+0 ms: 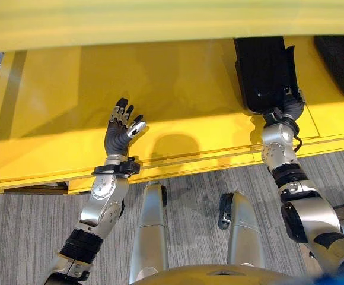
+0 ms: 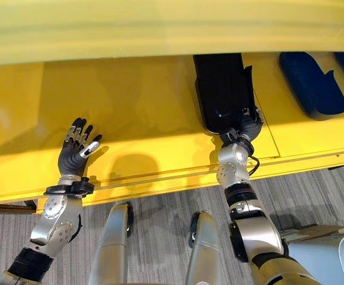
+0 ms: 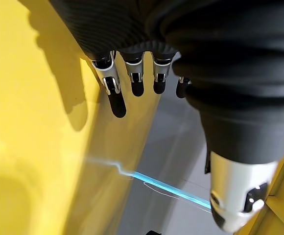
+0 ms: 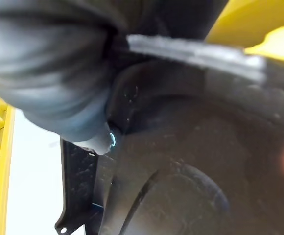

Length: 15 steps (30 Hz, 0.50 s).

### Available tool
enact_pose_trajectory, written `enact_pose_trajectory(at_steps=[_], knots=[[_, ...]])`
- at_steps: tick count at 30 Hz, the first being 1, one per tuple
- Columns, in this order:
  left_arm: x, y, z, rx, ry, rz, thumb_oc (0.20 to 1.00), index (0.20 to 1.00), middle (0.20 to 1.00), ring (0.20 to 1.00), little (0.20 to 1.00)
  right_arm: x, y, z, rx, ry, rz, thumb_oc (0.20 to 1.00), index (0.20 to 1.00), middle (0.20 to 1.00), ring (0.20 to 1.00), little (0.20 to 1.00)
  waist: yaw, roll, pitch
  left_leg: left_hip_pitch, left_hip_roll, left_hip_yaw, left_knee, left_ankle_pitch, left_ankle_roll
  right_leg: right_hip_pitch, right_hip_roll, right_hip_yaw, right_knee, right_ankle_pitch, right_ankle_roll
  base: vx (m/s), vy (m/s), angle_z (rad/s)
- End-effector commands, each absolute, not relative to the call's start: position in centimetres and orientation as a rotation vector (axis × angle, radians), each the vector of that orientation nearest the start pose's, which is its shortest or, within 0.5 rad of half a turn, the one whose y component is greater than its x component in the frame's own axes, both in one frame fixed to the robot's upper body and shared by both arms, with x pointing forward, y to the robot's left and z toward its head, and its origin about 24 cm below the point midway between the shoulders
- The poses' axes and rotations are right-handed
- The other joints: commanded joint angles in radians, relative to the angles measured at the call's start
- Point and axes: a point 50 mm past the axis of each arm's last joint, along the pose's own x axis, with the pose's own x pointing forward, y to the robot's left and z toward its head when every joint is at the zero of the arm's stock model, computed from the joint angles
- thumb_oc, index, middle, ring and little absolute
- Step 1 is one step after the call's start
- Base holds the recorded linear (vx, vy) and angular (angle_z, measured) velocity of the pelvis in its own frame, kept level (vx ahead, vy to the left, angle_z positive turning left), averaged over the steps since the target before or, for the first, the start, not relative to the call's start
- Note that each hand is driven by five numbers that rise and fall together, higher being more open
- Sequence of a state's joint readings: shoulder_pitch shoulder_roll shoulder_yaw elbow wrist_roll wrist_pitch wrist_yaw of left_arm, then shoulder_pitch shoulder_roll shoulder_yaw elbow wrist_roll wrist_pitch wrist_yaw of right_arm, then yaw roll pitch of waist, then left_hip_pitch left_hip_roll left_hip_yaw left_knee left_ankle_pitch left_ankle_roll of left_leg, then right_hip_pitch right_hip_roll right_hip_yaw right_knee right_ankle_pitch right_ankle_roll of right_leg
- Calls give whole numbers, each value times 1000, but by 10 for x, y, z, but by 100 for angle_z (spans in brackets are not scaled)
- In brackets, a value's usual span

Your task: Move parts from the plastic box to the shelf.

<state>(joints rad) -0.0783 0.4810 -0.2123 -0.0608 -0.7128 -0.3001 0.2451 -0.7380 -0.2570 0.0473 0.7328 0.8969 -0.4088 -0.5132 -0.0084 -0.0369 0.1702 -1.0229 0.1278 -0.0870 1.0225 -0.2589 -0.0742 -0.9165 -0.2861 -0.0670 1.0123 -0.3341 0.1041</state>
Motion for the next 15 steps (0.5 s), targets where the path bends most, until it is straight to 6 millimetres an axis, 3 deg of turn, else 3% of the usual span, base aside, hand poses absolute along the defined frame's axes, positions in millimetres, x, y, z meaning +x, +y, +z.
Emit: enact_pose_trajectory(at_steps=[1, 3, 4, 5, 14, 15], knots=[[261, 189, 94, -312, -243, 36, 1000, 1000, 1000, 1000, 1000, 359, -227, 87, 734, -75, -715, 200, 200, 200, 200, 200, 17, 41, 99, 10, 5, -10, -67, -28, -7, 7, 1, -20, 11, -76, -30, 0, 0, 0], [261, 189, 94, -312, -242, 35, 1000, 1000, 1000, 1000, 1000, 360, -227, 86, 737, -71, -720, 200, 200, 200, 200, 200, 18, 41, 97, 8, 5, -11, -67, -28, -7, 7, 2, -19, 10, -75, -31, 0, 0, 0], [261, 189, 93, -312, -241, 34, 1000, 1000, 1000, 1000, 1000, 360, -227, 88, 736, -71, -721, 335, 335, 335, 335, 335, 19, 41, 97, 6, 5, -11, -66, -27, -8, 4, 3, -18, 10, -75, -31, 0, 0, 0], [260, 190, 94, -310, -241, 36, 1000, 1000, 1000, 1000, 1000, 363, -226, 95, 722, -90, -712, 1000, 1000, 1000, 1000, 1000, 20, 41, 94, 5, 6, -11, -68, -25, -8, 2, 4, -20, 10, -74, -29, 0, 0, 0], [262, 194, 96, -297, -253, 61, 1000, 1000, 1000, 1000, 1000, 360, -220, 116, 711, -199, -660, 1000, 1000, 1000, 1000, 1000, 15, 40, 91, 0, 6, -12, -71, -24, -6, 0, 2, -25, 10, -73, -28, 0, 0, 0], [262, 196, 97, -296, -263, 71, 1000, 1000, 1000, 1000, 1000, 359, -217, 128, 734, -258, -631, 1000, 1000, 1000, 1000, 1000, 13, 40, 92, -2, 7, -11, -72, -23, -6, -2, 2, -26, 10, -71, -28, 0, 0, 0]])
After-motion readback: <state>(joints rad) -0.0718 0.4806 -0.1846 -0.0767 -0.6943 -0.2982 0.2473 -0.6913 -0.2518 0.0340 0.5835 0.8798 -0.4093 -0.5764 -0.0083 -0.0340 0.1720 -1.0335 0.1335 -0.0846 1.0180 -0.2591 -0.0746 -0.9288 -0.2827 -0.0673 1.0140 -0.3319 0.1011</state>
